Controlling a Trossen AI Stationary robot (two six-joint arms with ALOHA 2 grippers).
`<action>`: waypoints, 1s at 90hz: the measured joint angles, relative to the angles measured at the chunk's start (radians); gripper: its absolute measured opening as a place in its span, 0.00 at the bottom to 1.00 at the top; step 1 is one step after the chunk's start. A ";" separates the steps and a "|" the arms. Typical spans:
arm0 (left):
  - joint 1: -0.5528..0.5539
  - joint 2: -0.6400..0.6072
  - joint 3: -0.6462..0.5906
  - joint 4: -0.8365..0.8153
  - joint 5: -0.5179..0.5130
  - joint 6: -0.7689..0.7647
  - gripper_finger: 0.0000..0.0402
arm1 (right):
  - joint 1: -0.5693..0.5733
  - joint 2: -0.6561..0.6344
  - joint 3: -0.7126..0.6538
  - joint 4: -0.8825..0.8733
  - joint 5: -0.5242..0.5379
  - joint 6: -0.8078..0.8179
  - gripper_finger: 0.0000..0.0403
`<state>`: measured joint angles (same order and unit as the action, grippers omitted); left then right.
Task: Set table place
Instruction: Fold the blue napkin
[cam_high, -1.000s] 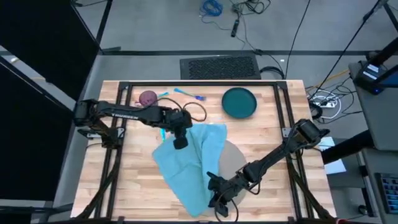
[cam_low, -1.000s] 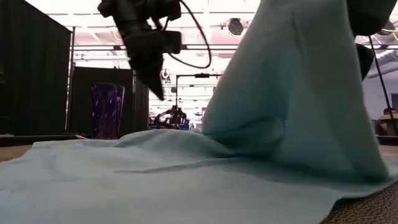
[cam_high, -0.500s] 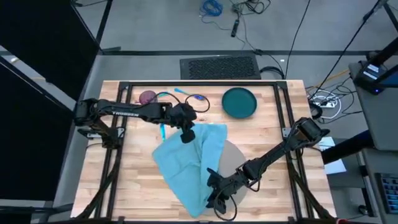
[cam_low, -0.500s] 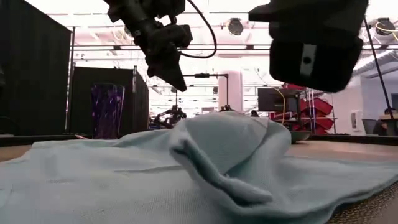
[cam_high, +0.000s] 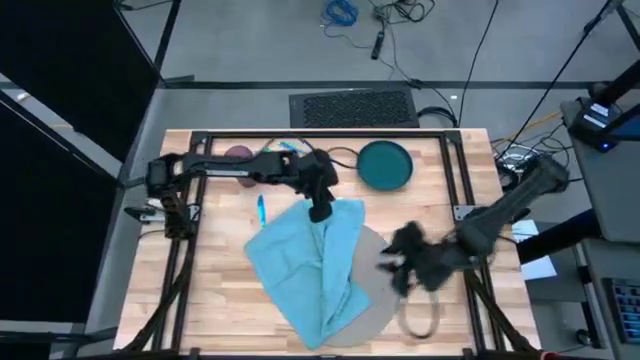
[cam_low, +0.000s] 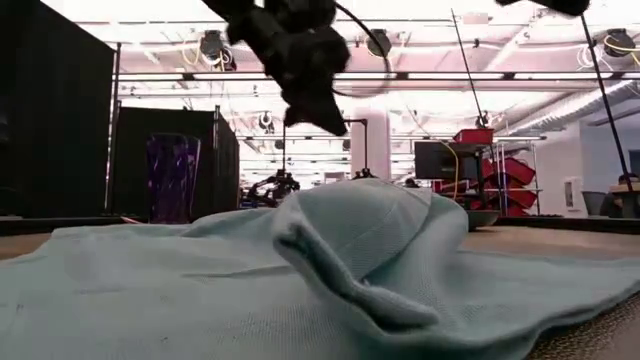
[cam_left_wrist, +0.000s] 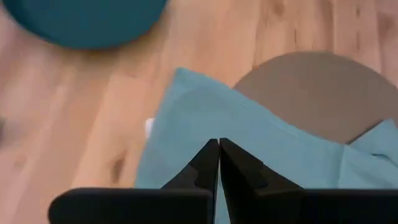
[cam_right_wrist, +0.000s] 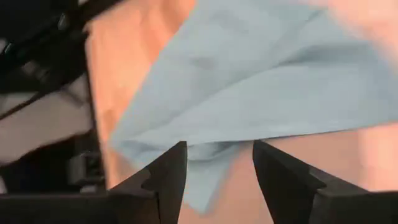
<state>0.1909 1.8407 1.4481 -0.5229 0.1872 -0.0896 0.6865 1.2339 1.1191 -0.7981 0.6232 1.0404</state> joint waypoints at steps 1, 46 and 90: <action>-0.001 0.011 0.009 0.001 -0.001 -0.002 0.00 | 0.008 -0.012 0.000 -0.014 0.018 0.010 0.41; -0.017 0.391 0.398 -0.166 -0.085 0.104 0.00 | 0.102 -0.124 0.000 -0.295 0.054 0.074 0.41; -0.069 0.418 0.443 -0.011 -0.078 0.046 0.24 | 0.101 -0.134 0.000 -0.437 -0.023 0.073 0.41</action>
<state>0.1215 2.2589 1.8912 -0.5335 0.1089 -0.0440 0.7879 1.0997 1.1194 -1.2353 0.6003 1.1135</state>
